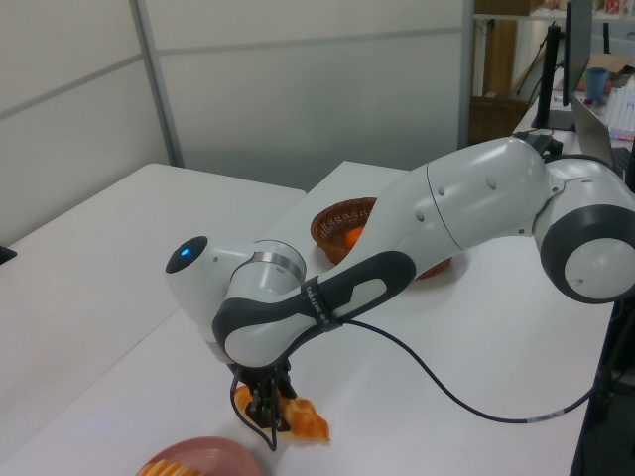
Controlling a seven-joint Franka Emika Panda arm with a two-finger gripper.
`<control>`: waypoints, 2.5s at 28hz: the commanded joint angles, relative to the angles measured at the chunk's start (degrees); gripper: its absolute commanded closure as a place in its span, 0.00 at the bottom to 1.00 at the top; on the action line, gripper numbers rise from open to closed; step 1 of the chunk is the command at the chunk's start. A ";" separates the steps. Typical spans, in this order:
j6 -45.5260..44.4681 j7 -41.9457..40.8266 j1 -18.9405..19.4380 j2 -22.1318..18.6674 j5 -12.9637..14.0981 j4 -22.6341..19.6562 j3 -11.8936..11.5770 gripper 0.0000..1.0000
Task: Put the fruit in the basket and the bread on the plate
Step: 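Lower the braided roll onto the pink plate beside the striped roll, then open the gripper and raise it away from the plate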
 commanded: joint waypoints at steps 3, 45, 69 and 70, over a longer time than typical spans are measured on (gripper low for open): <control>1.12 1.82 0.50 -1.01 -0.43 -1.28 -0.73 1.00; 19.58 13.60 9.11 -2.95 -3.33 0.13 0.86 1.00; 18.08 14.04 9.20 -4.87 -9.22 -4.09 0.42 0.00; 17.99 13.95 8.85 -5.49 -8.52 -4.09 0.42 0.00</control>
